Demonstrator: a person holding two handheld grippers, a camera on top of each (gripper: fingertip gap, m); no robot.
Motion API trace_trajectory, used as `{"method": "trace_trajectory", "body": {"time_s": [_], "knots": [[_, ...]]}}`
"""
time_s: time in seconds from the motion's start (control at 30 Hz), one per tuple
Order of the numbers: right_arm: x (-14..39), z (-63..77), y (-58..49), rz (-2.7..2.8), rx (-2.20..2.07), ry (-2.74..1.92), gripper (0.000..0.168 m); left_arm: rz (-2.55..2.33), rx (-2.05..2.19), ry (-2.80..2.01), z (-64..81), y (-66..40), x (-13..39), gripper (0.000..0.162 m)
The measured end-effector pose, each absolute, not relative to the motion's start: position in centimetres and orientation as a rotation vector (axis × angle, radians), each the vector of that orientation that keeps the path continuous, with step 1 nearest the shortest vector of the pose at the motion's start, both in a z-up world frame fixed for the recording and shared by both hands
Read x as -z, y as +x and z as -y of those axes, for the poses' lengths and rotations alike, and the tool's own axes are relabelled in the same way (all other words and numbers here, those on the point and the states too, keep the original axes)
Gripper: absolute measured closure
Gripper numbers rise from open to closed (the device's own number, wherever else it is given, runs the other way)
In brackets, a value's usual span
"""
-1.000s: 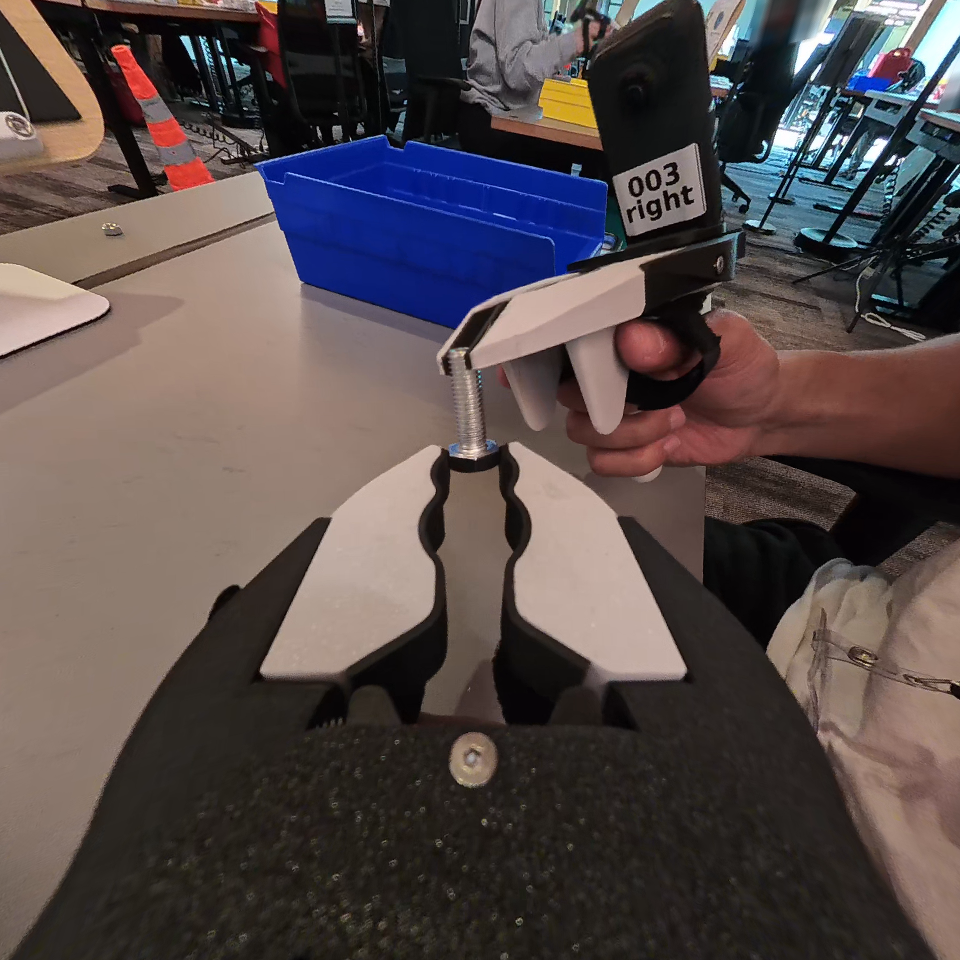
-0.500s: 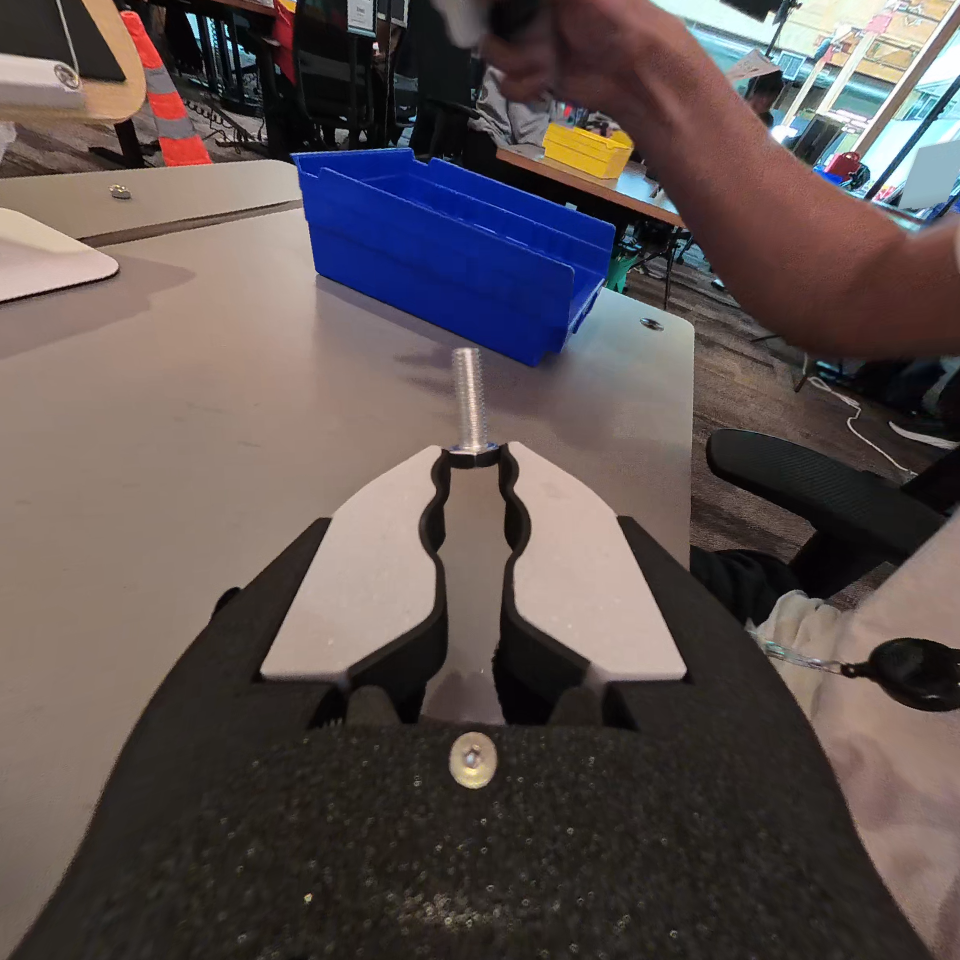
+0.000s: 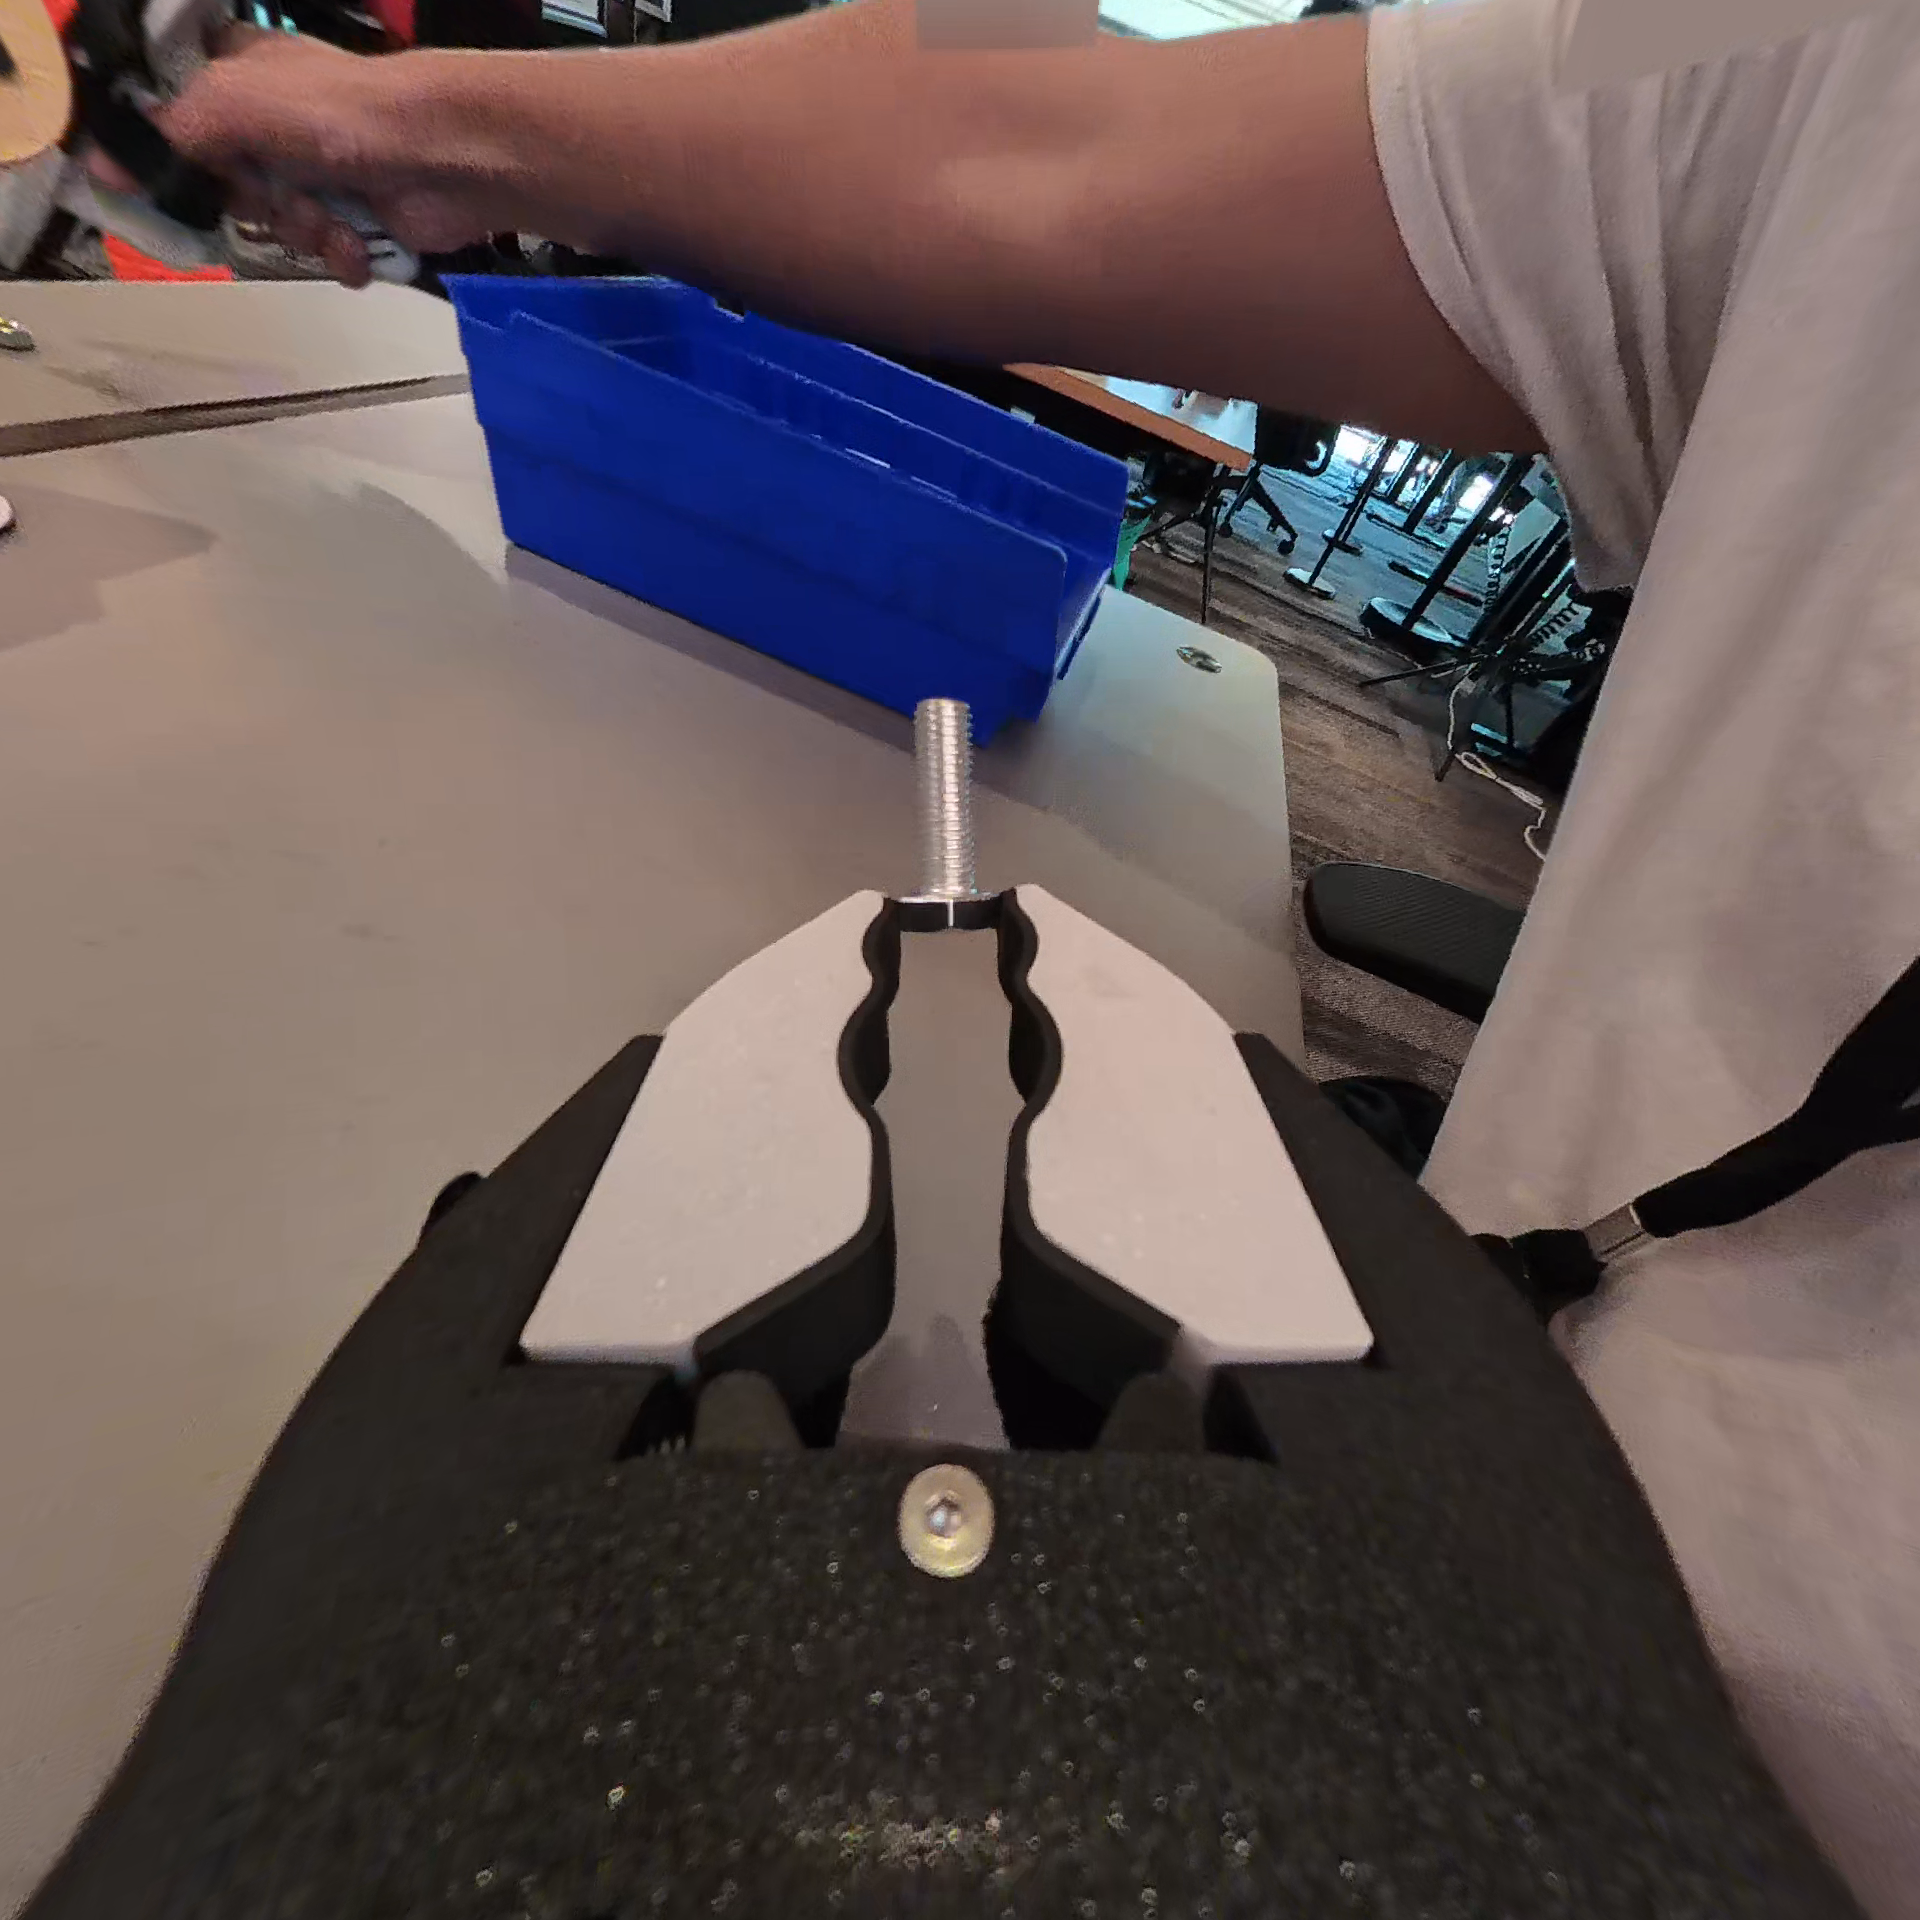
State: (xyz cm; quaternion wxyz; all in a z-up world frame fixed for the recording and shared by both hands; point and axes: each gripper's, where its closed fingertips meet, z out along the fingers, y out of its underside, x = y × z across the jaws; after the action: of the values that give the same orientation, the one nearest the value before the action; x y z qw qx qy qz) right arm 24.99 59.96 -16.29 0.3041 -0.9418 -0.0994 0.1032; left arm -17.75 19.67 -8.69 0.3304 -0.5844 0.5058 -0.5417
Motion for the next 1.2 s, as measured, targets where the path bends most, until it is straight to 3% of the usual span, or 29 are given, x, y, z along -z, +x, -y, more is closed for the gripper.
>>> {"method": "trace_trajectory", "body": {"time_s": [0.27, 0.57, 0.63, 0.67, 0.9, 1.0, 1.2], "knots": [[18.9, -61.0, 24.2, 0.423, 0.000, -2.589, 0.131, -1.356, 1.437, -1.527, -18.9, -17.5, 9.1, 0.144], [19.2, -61.1, 23.9, 0.362, -0.033, -2.583, 0.151, -1.356, 1.435, -1.520, -18.5, -17.9, 8.7, 0.145], [19.2, -60.9, 23.9, 0.341, -0.055, -2.578, 0.151, -1.345, 1.446, -1.520, -18.7, -18.0, 8.7, 0.146], [19.2, -60.8, 24.0, 0.333, -0.063, -2.580, 0.150, -1.330, 1.456, -1.518, -18.8, -18.0, 8.6, 0.162], [18.9, -60.1, 24.5, 0.351, -0.061, -2.581, 0.142, -1.296, 1.409, -1.606, -20.7, -18.2, 9.9, 0.162], [19.2, -60.3, 24.3, 0.360, -0.088, -2.581, 0.151, -1.286, 1.358, -1.610, -21.4, -18.3, 10.0, 0.162], [17.7, -59.2, 23.7, 0.383, -0.129, -2.549, 0.152, -1.231, 1.297, -1.602, -22.7, -18.9, 8.8, 0.162]]}}
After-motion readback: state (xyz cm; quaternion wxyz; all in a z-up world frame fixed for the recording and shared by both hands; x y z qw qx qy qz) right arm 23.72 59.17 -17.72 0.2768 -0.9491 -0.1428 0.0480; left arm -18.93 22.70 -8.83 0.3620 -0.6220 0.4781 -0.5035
